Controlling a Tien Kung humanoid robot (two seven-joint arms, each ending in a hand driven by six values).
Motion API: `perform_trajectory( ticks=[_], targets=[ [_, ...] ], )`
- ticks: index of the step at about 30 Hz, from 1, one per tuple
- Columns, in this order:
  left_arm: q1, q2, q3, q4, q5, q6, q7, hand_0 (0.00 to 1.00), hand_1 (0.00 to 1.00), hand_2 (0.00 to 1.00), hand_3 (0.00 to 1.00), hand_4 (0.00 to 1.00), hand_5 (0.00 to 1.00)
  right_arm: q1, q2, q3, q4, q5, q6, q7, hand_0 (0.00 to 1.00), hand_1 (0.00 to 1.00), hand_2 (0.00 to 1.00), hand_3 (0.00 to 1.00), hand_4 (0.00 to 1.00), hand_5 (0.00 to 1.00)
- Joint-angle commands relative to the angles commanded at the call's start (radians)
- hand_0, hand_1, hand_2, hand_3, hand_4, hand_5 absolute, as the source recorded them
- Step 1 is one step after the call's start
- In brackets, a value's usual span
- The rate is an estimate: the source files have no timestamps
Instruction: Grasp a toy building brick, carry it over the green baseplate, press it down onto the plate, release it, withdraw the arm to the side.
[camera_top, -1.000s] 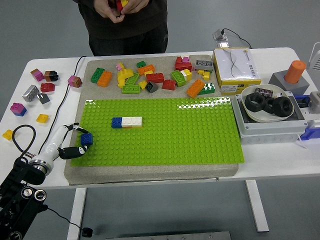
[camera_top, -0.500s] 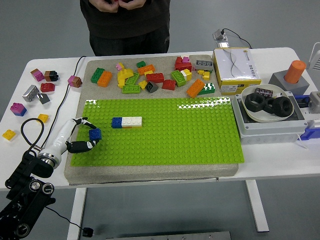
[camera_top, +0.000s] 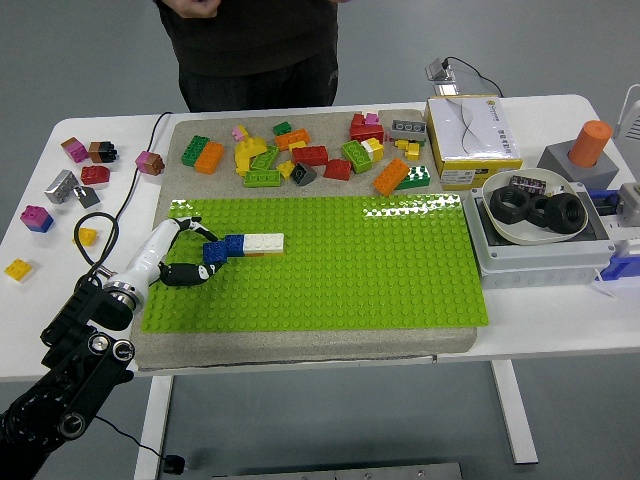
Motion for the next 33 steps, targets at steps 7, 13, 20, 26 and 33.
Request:
perform_trajectory(
  ticks=[7, 13, 20, 26, 33],
  targets=[
    [-0.029, -0.006, 0.005, 0.055, 0.004, 0.011, -0.016, 0.98, 0.941, 0.902, 0.467, 0.728, 0.002, 0.002, 0.0, -0.002, 0.0, 0.003, 0.0, 0.0, 0.632, 0.617, 0.683, 0.715, 0.775, 0.977],
    [-0.041, -0.013, -0.004, 0.084, 0.007, 0.014, -0.024, 0.98, 0.938, 0.902, 0.465, 0.724, 0.002, 0.003, -0.001, -0.002, 0.0, 0.003, -0.001, 0.001, 0.632, 0.617, 0.679, 0.715, 0.775, 0.976],
    [-0.053, -0.024, -0.03, 0.102, 0.017, 0.019, -0.032, 0.981, 0.936, 0.9, 0.462, 0.716, 0.002, 0.003, -0.002, 0.0, 0.0, 0.001, -0.001, 0.0, 0.632, 0.618, 0.678, 0.715, 0.775, 0.976],
    [-0.059, -0.026, -0.032, 0.115, 0.028, 0.022, -0.032, 0.98, 0.935, 0.9, 0.461, 0.715, 0.002, 0.004, -0.003, -0.001, 0.0, 0.003, -0.001, 0.001, 0.632, 0.618, 0.678, 0.715, 0.775, 0.975],
    [-0.066, -0.029, -0.021, 0.129, 0.036, 0.023, -0.033, 0.98, 0.934, 0.9, 0.462, 0.708, 0.002, 0.006, -0.003, -0.002, 0.0, 0.005, -0.001, 0.002, 0.632, 0.616, 0.677, 0.714, 0.775, 0.975]
  ],
)
